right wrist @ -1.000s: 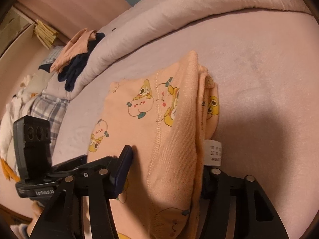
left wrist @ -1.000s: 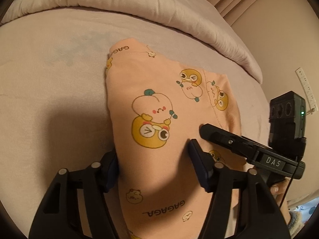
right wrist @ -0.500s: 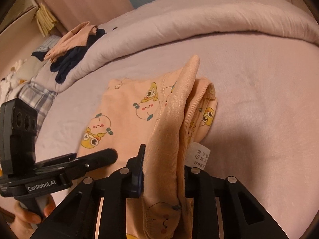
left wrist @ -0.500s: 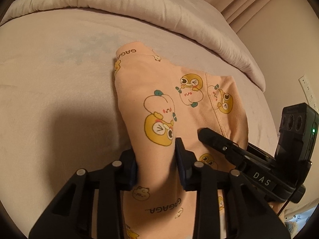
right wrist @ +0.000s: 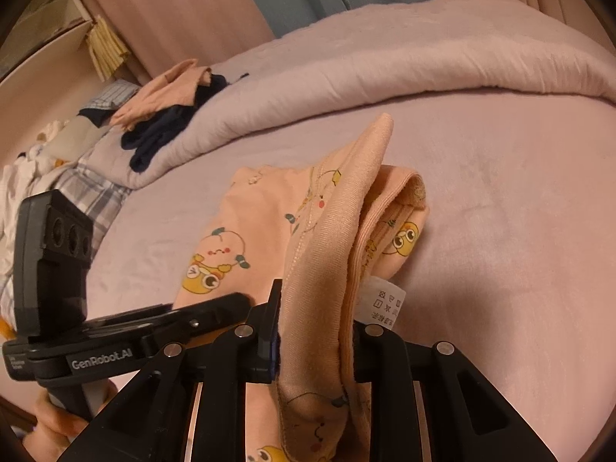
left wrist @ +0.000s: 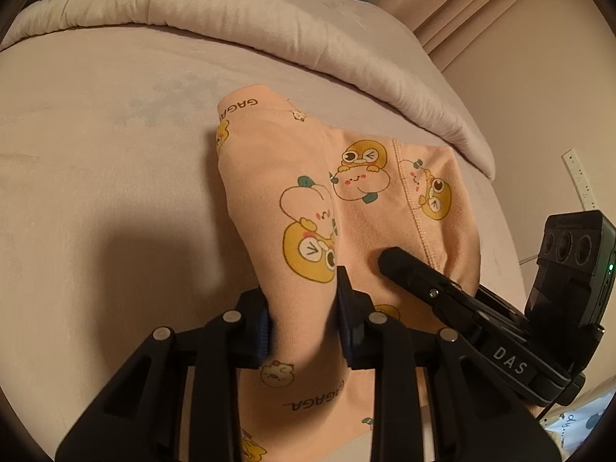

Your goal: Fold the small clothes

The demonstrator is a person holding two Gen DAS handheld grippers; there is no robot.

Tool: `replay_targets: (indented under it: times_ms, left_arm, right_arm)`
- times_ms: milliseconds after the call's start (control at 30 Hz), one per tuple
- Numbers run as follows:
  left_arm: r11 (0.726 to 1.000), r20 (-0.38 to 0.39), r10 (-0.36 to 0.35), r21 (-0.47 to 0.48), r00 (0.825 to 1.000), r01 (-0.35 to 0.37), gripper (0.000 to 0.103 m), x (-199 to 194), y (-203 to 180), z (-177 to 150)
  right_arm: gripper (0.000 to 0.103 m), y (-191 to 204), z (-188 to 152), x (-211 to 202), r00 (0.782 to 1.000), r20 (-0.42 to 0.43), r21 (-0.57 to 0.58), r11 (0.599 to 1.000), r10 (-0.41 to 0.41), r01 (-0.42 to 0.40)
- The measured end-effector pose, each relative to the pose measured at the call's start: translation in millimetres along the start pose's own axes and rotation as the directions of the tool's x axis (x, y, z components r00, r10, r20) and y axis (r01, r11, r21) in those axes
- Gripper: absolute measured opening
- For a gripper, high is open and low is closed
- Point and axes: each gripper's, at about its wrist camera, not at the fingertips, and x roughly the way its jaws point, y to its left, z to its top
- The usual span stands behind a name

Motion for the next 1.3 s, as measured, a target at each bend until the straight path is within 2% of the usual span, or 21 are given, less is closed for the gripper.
replay_targets:
  times_ms: [300,700,1000,1300]
  left_arm:
    - [0.999,0.012,-0.041,-0.009,0.999,0.041,0.027,-28.6,-8.3,-36.7]
    - [1.0,0.011,-0.002,0.014,1.0,0.001,0.027,-65.5,-17.6,-94.3]
    - [0.999,0.022,-0.024,0.021,0.999,0.024,0.027,-93.8,-29.7,-131.4]
    - [0.999,0.057,-0.026,0.037,0.998,0.024,0.026,-121.4,-40.4,-152.2]
  right_arm:
    - [0.024,13.8,-23.8,-26.0,1.0,0.0,-0.011,1.0,0.027,-0.027]
    - [0.024,38.3,-63.6,-47.6,0.998,-0.028,-0.038,0.998,0.052,-0.053]
    - [0.024,57.5,-88.4,-74.1,0.998,-0.02,-0.068,0.996,0.058,-0.059]
    - [0.024,76.6,-105.9,-98.0,0.998,0.006,-0.11,0.992,0.062,-0.061]
